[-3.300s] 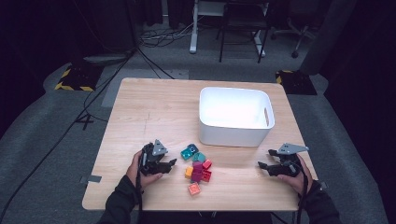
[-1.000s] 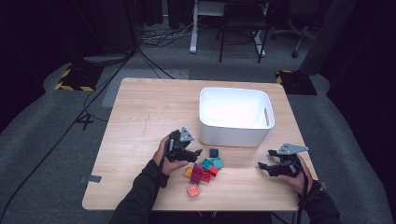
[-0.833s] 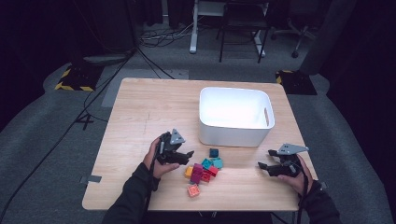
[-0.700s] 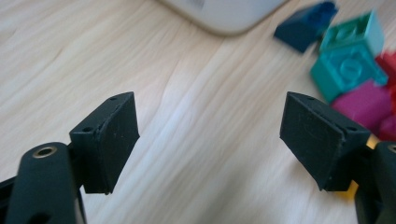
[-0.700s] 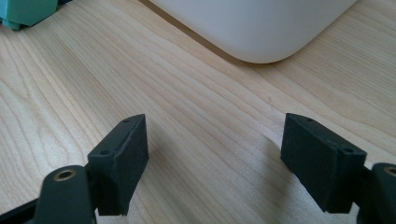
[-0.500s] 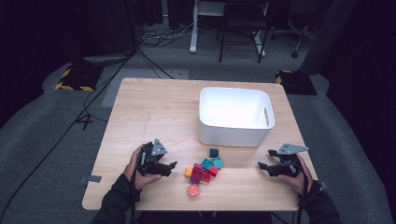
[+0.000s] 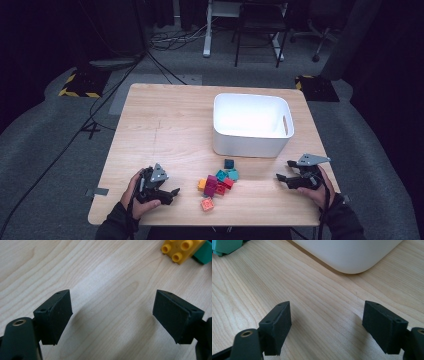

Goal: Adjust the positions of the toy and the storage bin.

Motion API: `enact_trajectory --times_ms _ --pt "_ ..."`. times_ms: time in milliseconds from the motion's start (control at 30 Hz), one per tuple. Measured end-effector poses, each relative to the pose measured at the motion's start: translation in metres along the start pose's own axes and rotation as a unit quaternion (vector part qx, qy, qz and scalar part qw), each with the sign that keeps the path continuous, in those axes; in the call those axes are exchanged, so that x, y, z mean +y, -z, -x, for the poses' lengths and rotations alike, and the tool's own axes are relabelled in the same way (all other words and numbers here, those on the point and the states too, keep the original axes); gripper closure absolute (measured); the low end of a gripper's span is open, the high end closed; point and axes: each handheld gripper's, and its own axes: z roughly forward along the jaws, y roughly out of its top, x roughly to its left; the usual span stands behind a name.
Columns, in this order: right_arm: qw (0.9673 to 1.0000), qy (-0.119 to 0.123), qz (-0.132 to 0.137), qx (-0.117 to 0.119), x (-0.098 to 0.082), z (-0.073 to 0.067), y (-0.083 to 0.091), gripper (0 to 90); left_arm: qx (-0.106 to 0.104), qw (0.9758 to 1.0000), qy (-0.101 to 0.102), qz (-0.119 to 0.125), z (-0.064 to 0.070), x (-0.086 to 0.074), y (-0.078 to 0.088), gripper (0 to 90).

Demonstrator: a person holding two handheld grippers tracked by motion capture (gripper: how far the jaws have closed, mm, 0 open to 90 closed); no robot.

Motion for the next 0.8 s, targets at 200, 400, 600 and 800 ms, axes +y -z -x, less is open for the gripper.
enact_trajectory --times_ms 200,400,600,800 --pt "1.0 0.003 0.0 0.002 0.0 0.0 0.001 24.1 -0.004 0.9999 0.012 0.003 -0.001 -0.007 0.002 15.8" --pt "1.0 0.004 0.003 0.002 0.0 -0.001 0.002 24.7 -0.008 0.9997 0.018 0.016 -0.003 -0.012 0.002 14.7" --pt "1.0 0.007 0.003 0.003 0.0 0.0 0.003 25.0 -0.009 0.9997 0.019 0.016 -0.003 -0.012 0.002 14.5" --pt "1.0 0.004 0.003 0.002 0.0 0.001 0.003 25.5 -0.009 0.9997 0.019 0.016 -0.003 -0.012 0.002 14.5"
